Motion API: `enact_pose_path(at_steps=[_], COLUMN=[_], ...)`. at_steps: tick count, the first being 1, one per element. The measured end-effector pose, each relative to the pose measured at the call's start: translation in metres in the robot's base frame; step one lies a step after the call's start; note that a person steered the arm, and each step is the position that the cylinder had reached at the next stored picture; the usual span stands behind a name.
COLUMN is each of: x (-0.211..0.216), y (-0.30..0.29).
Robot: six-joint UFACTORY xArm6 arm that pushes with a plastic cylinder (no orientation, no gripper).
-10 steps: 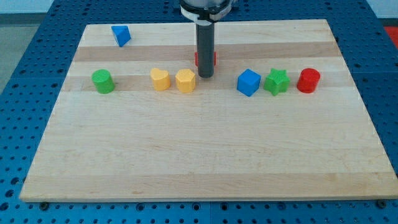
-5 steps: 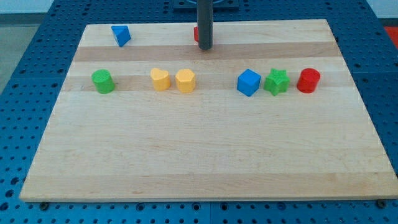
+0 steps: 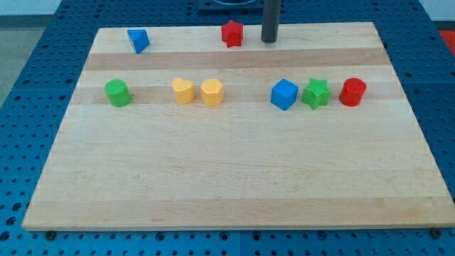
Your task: Move the red star towards the top center
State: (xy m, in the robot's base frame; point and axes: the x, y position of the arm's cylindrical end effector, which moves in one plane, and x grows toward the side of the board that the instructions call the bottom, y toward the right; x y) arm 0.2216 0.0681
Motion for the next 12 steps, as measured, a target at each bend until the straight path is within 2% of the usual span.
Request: enact_pose_path(at_steps=[1,4,12], x=[-0.029,-0.028,-0.013], y=[-0.008,-0.078,-0.074])
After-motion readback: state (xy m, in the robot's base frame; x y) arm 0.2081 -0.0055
